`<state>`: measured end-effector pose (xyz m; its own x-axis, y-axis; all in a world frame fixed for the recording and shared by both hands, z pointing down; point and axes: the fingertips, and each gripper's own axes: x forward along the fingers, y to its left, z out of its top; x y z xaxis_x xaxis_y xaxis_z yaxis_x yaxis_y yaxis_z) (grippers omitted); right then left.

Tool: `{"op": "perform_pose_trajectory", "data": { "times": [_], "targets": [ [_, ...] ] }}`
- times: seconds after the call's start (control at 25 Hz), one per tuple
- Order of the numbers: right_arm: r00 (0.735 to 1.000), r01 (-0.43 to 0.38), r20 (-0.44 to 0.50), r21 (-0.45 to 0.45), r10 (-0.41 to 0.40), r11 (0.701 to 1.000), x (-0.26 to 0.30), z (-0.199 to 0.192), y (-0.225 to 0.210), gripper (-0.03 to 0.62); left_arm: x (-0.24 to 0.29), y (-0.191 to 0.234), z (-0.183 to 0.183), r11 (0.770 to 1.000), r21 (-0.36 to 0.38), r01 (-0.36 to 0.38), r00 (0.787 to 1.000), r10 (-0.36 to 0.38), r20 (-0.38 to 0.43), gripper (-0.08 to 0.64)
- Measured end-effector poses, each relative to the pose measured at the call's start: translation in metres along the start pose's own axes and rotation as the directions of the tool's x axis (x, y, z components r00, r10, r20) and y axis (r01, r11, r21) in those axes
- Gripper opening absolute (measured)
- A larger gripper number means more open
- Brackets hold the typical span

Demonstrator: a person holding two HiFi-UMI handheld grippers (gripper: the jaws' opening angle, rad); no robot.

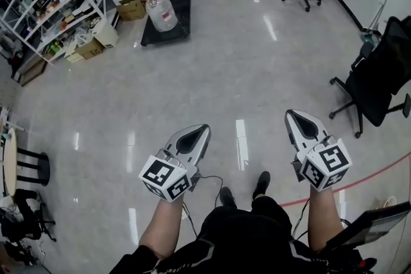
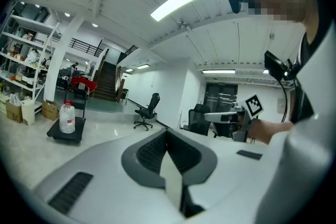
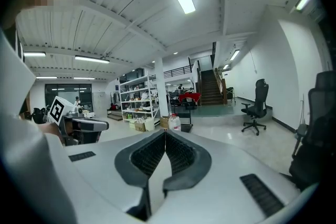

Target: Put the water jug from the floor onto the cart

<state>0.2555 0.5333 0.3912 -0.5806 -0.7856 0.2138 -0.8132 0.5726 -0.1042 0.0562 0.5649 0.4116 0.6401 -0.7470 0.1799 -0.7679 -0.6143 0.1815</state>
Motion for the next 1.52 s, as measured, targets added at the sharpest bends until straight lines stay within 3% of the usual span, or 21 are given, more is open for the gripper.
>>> {"op": "perform_pose_trajectory", "data": {
  "times": [0.2,0.44,0.68,0.84,1.12,1.52],
  "targets": [
    [1.0,-0.002,0.014,-0.011,0.002,1.0,-0.021,0.007,0.027,0.003,-0.03,-0.015,0.01,1.0,0.006,0.003,1.0,-0.004,0.025,0.002],
    [0.997,-0.056,0.044,-0.032,0.057,0.998,-0.041,0.015,0.029,0.003,-0.04,-0.05,0.019,0.999,0.023,-0.031,0.999,0.03,0.041,0.002],
    [0.995,-0.066,0.071,-0.041,0.069,0.997,-0.079,0.012,0.006,0.003,-0.023,-0.094,0.013,0.998,0.037,-0.042,0.999,0.041,0.024,0.002],
    [0.996,-0.032,0.085,-0.067,0.037,0.997,-0.098,0.012,-0.01,0.003,-0.016,-0.115,0.013,0.997,0.044,-0.067,0.997,0.065,0.035,0.002],
    [0.995,0.005,0.102,-0.044,-0.001,0.999,-0.108,0.023,0.007,0.003,-0.036,-0.129,0.037,0.996,0.072,-0.051,0.996,0.045,0.082,0.002],
    [0.996,0.012,0.093,-0.1,-0.002,0.995,-0.112,0.031,0.038,0.003,-0.056,-0.128,0.046,0.997,0.079,-0.021,0.992,0.011,0.126,0.002]
  ]
}}
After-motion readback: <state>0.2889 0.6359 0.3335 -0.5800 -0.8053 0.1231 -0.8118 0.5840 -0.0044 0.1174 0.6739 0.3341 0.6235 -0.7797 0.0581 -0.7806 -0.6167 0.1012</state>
